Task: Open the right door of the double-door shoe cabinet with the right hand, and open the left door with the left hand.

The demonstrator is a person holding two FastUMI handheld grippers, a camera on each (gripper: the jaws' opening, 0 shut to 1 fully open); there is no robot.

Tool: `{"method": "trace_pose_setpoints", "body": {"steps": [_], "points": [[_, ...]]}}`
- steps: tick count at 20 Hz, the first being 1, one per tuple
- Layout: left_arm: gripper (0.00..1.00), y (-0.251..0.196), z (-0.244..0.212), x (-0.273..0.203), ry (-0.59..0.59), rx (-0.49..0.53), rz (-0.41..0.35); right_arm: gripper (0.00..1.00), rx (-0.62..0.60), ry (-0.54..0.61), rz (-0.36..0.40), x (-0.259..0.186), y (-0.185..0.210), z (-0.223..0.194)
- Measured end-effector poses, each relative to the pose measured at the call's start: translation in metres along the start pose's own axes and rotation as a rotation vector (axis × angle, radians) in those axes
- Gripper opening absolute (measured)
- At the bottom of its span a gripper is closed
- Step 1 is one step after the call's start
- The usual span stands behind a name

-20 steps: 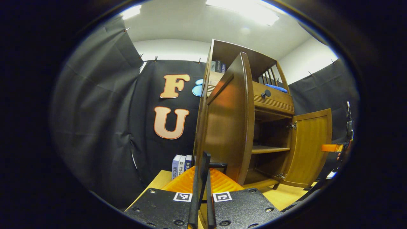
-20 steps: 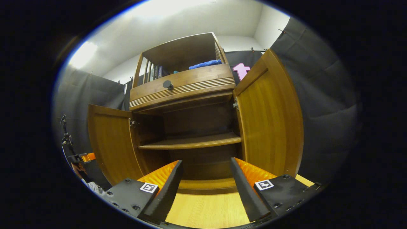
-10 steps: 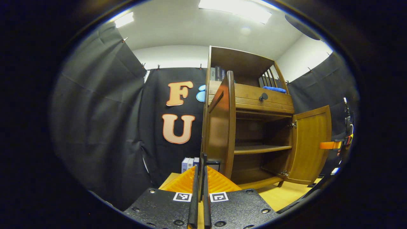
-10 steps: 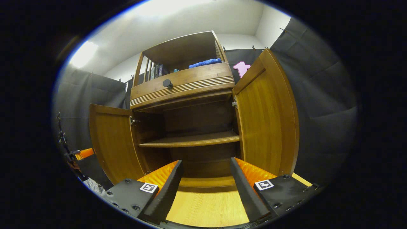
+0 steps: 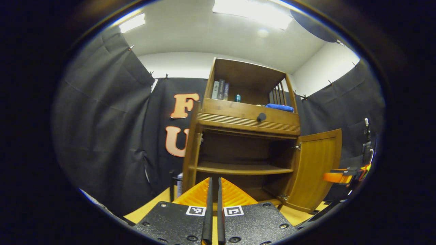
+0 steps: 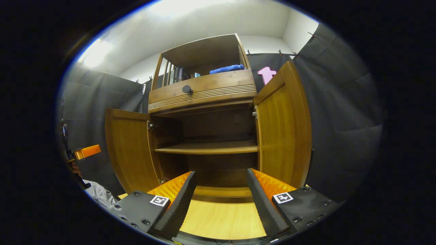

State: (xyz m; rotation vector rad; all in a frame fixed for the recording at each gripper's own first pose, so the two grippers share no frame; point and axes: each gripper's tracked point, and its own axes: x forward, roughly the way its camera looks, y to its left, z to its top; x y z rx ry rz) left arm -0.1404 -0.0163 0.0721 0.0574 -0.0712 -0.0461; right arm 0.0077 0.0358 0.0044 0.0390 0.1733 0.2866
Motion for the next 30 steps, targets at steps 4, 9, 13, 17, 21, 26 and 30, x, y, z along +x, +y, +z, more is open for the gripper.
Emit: {"method": "trace_pose_setpoints", "body": {"steps": [4, 9, 13, 17, 21, 26, 30], "points": [[0.06, -0.055, -0.004, 0.005, -0.003, -0.054, -0.037, 0.95, 0.0, -0.032, -0.038, -0.024, -0.006, 0.003], [0.18, -0.09, -0.024, 0.009, 0.033, -0.086, -0.043, 0.95, -0.001, -0.044, -0.065, -0.047, -0.018, 0.005], [0.65, -0.096, -0.031, 0.005, 0.038, -0.034, -0.023, 0.89, -0.002, -0.042, -0.094, -0.057, -0.036, 0.004], [0.95, -0.096, -0.04, 0.009, 0.043, -0.002, 0.008, 0.95, 0.005, -0.016, -0.103, -0.053, -0.042, -0.004], [0.95, -0.085, -0.043, 0.014, 0.057, -0.003, 0.023, 0.91, 0.032, -0.029, -0.078, -0.044, -0.032, -0.004], [0.98, -0.074, -0.034, 0.016, 0.043, 0.023, 0.047, 0.89, 0.041, -0.028, -0.042, -0.032, -0.02, -0.005], [0.92, -0.079, -0.024, 0.018, 0.008, 0.023, 0.048, 0.89, 0.038, -0.043, -0.023, -0.028, -0.013, 0.0]]}}
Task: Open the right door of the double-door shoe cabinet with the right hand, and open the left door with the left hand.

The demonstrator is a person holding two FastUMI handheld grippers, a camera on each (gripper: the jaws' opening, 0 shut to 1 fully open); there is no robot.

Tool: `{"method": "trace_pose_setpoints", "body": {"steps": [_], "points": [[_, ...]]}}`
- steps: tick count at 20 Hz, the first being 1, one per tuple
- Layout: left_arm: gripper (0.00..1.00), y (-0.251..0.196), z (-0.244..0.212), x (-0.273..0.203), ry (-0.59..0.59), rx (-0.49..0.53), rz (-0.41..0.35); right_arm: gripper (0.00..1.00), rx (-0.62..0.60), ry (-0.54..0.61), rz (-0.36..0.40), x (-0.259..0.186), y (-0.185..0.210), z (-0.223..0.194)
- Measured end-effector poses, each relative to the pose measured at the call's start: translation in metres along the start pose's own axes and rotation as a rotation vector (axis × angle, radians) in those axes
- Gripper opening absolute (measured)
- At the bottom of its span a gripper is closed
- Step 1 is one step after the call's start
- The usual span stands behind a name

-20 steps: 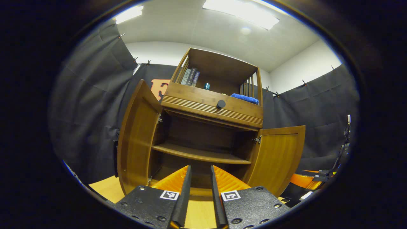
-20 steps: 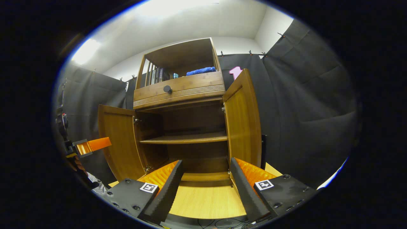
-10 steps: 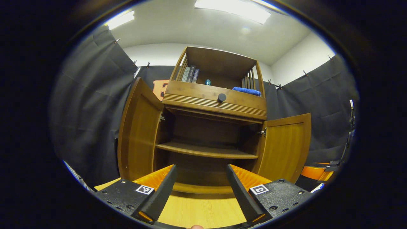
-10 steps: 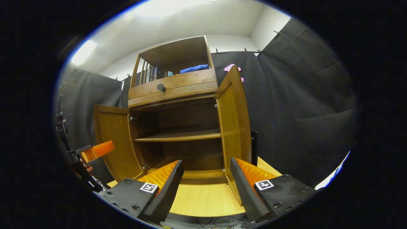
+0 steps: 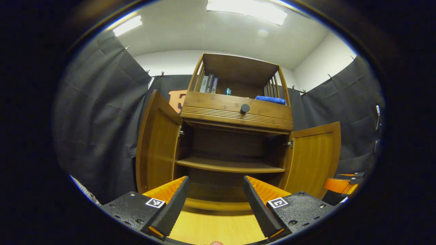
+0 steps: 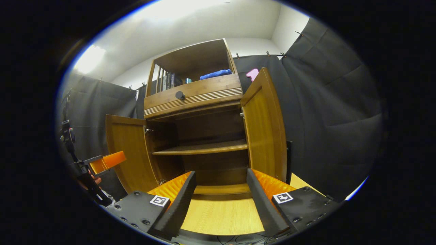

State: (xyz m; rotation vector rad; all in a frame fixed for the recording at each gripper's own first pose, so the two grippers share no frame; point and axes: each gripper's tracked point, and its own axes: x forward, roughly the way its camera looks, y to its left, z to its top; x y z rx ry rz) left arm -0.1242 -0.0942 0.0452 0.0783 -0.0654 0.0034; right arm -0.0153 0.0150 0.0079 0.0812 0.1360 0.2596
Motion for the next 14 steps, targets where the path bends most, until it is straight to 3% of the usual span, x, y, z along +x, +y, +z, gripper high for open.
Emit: {"method": "trace_pose_setpoints", "body": {"steps": [5, 13, 14], "points": [[0.95, -0.005, 0.009, 0.004, -0.029, 0.006, -0.005, 0.89, -0.028, -0.006, 0.023, 0.007, 0.007, 0.003], [0.91, -0.002, 0.007, 0.009, -0.018, 0.004, 0.003, 0.89, -0.021, -0.008, 0.009, 0.017, 0.003, 0.007], [0.91, -0.002, 0.006, 0.009, -0.014, -0.005, 0.005, 0.95, -0.023, -0.009, 0.002, 0.019, 0.001, 0.008]]}}
